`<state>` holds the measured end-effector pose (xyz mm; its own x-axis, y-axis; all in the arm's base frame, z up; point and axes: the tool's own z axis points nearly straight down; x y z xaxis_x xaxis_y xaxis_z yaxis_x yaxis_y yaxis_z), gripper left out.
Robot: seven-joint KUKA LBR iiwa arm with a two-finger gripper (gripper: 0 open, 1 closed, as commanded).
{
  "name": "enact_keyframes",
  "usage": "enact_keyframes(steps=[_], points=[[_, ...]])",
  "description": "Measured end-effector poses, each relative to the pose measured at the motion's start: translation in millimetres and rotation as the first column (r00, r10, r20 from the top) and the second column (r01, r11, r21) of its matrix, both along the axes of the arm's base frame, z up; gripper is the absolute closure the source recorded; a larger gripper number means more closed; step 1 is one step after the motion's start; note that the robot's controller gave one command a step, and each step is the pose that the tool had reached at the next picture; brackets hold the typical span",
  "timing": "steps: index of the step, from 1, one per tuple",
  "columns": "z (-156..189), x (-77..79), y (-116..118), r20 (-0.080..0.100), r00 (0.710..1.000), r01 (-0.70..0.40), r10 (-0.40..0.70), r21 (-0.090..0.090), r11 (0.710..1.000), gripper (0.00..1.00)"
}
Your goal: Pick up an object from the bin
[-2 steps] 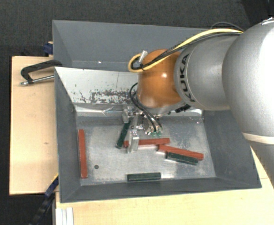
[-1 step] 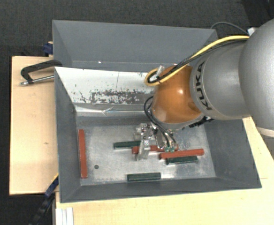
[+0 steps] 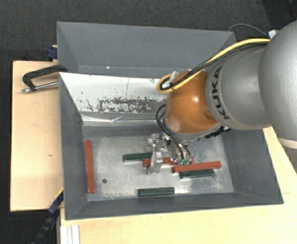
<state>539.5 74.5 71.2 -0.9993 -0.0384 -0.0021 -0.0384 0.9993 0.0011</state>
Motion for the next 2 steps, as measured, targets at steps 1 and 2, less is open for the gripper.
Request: enact_keyframes(steps=[1, 2], points=[[149.2, 62.0, 12.1, 0.004, 0.999, 0.049, -0.049, 0.001, 0.999, 1.00], [148.8, 61.7, 12.0, 0.003, 0.999, 0.049, -0.049, 0.001, 0.999, 1.00]])
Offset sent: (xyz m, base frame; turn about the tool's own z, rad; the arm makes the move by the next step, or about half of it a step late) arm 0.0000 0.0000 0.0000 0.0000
